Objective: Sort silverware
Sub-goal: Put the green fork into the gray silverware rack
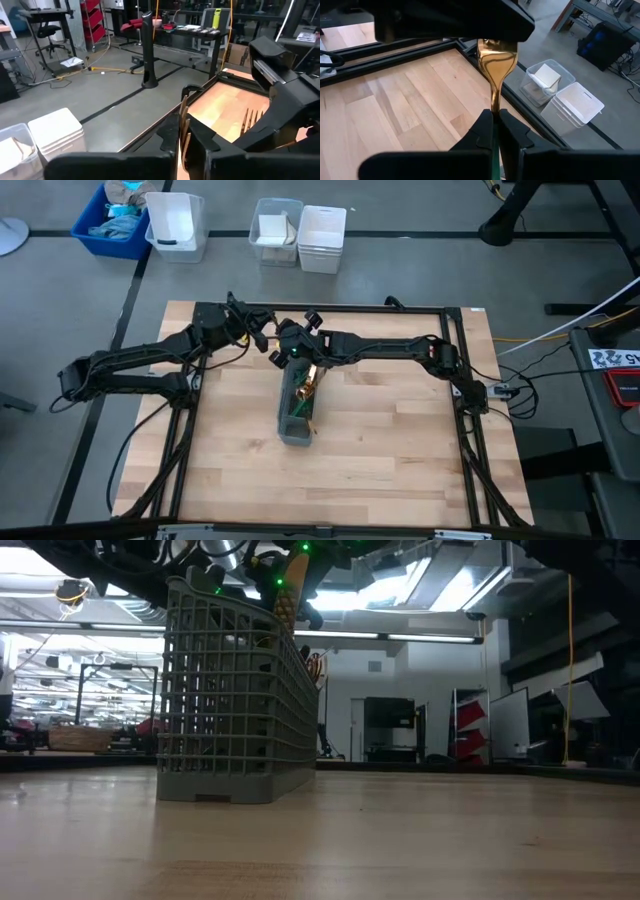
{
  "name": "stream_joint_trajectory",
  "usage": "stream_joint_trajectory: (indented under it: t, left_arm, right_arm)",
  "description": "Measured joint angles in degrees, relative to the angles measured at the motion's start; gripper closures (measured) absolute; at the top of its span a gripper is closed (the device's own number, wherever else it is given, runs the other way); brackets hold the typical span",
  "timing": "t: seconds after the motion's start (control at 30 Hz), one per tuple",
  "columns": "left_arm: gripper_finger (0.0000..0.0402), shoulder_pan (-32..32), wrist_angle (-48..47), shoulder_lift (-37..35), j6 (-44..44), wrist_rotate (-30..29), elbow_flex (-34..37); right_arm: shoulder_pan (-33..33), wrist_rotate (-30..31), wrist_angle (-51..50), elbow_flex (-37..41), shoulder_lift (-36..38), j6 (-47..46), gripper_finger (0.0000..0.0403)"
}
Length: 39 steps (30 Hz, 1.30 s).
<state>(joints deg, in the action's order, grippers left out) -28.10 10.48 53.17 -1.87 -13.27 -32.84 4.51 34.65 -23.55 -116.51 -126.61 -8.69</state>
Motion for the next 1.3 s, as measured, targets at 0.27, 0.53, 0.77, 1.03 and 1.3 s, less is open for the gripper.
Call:
stream_joint_trajectory:
  t: [0.27, 0.53, 0.77, 1.03, 1.3]
  left_arm:
    - [0.0399, 0.8, 2.7, 0.1, 1.3, 1.1, 0.1]
    - [0.04, 2.4, 4.8, 0.1, 6.6, 0.9, 0.1]
    - [0.04, 4.1, 5.5, 0.1, 10.4, 5.2, 0.1]
    - [0.0393, 5.5, 5.3, 0.1, 14.2, 9.2, 0.1]
    - [0.0394, 6.0, 5.1, 0.1, 14.4, 9.3, 0.1]
  right_arm:
    - [0.0, 0.4, 0.0, 0.0, 0.0, 0.2, 0.0381]
    - [-0.1, -0.5, -3.4, -2.2, 0.6, 0.1, 0.0319]
    - [-1.6, -4.9, -15.7, -12.5, 0.9, 0.0, 0.0303]
    - [-4.7, -1.9, -21.2, -16.8, 5.5, 1.3, 0.0304]
    - [-9.0, -1.3, -23.3, -16.8, 13.0, 0.4, 0.0304]
